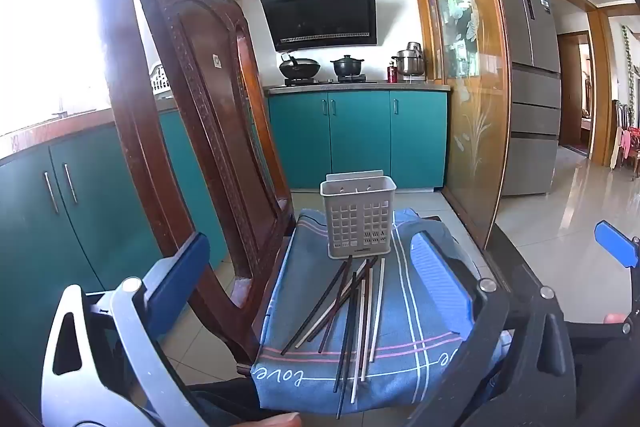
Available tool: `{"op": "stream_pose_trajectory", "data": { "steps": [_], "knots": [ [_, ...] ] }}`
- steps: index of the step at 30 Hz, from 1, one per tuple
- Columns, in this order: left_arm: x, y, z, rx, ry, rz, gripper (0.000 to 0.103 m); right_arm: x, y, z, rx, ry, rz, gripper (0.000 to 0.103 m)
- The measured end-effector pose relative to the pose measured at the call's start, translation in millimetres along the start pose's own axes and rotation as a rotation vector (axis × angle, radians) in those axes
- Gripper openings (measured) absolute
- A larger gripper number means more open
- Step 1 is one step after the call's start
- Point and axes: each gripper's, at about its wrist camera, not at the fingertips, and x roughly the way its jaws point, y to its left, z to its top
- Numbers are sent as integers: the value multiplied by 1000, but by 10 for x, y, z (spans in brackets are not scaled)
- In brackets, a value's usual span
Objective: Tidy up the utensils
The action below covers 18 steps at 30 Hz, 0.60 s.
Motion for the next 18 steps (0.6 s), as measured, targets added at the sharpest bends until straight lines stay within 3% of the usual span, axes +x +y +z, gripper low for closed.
{"op": "stream_pose_trajectory", "data": {
  "steps": [18],
  "knots": [
    [-6, 4, -7, 9, 1, -7, 100, -17, 29, 15, -3, -5, 8, 100]
  ]
}}
